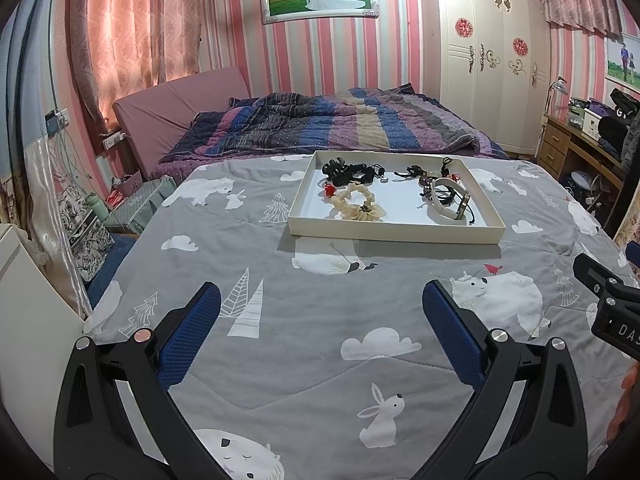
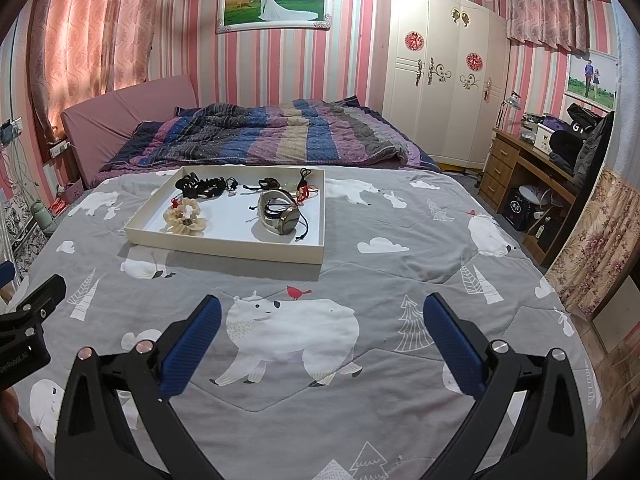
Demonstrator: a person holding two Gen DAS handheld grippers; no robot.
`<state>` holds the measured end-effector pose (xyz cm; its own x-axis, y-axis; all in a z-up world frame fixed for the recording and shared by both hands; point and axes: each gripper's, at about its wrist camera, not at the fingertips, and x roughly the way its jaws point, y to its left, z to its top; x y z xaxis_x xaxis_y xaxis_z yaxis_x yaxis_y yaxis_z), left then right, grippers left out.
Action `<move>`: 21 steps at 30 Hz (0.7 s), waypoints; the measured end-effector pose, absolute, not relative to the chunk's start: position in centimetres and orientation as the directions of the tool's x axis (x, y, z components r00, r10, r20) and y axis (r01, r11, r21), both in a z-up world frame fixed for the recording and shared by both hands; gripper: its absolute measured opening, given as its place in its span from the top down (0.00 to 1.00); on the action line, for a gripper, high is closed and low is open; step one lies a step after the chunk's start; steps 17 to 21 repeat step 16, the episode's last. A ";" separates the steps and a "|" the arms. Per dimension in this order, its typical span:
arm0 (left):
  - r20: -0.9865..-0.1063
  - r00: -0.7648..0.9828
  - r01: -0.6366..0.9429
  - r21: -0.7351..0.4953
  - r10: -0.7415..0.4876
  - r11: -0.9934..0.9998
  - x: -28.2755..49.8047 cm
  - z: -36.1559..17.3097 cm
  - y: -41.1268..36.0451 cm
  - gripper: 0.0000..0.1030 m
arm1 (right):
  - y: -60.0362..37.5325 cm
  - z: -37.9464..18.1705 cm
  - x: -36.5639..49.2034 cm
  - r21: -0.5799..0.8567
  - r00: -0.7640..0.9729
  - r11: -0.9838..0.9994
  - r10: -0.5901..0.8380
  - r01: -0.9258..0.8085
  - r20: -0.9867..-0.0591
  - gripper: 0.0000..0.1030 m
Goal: Organize jewelry
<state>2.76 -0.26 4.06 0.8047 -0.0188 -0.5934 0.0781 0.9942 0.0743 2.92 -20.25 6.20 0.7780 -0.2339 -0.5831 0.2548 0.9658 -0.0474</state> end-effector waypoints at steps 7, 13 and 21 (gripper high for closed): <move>-0.600 0.800 0.083 0.072 -0.023 0.994 2.7 4.0 -0.3 0.03 | -20.2 6.2 2.9 -0.047 0.778 0.966 -0.233 0.254 -0.583 0.02; -0.614 0.789 0.080 0.067 -0.022 0.995 2.9 3.9 -0.4 0.03 | -20.2 6.2 2.9 -0.047 0.778 0.966 -0.234 0.255 -0.583 0.02; -0.618 0.786 0.080 0.065 -0.022 0.995 2.9 3.8 -0.4 0.03 | -20.2 6.2 2.9 -0.046 0.778 0.966 -0.233 0.255 -0.584 0.02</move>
